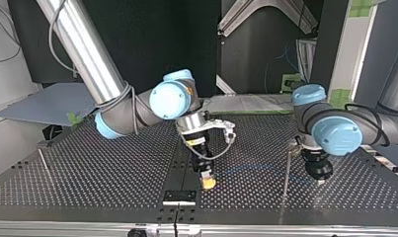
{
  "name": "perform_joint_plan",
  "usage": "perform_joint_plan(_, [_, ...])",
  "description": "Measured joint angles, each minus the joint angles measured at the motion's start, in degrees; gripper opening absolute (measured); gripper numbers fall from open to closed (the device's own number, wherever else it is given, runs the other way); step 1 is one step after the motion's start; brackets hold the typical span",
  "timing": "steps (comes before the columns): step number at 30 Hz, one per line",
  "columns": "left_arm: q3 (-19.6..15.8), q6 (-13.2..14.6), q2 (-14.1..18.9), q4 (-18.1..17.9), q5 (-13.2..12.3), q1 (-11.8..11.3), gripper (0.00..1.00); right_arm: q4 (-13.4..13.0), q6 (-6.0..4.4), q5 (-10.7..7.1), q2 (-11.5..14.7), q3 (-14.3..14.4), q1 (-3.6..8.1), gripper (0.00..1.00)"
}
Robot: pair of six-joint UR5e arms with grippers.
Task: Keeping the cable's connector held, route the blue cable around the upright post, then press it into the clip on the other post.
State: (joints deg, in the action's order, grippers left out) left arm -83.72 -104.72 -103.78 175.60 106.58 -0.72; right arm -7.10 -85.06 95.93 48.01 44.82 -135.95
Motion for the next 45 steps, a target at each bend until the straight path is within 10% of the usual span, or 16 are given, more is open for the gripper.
perform_joint_plan(12, [-0.01, -3.01, -2.3, 1.04, 0.3, 0.41, 0.03, -0.07, 0.39, 0.53, -1.79, 6.62, -0.47, 0.0])
perform_joint_plan(18, [-0.02, -4.4, -2.32, 1.81, 0.33, 0.25, 0.44, -0.16, 0.68, 0.66, -2.71, 9.31, -0.58, 0.0])
perform_joint_plan(20, [-0.01, -4.54, -2.33, 2.25, 0.32, 0.24, 0.86, -0.15, 0.97, 0.67, -3.46, 9.74, -0.68, 0.0])
perform_joint_plan(22, [-0.01, -4.59, -2.33, 2.89, 0.35, 0.29, 0.98, -0.14, 1.22, 0.7, -4.36, 9.94, -0.85, 0.0])
perform_joint_plan(31, [-0.01, -6.52, -2.49, 4.63, 0.13, 0.44, 0.98, -0.23, 1.62, 1.75, -7.31, 10.54, -1.7, 0.0])
perform_joint_plan(45, [-0.02, -9.66, -4.75, 3.36, -7.48, 0.29, 0.98, -5.78, 0.92, 2.09, -7.73, 16.72, -1.23, 0.0])
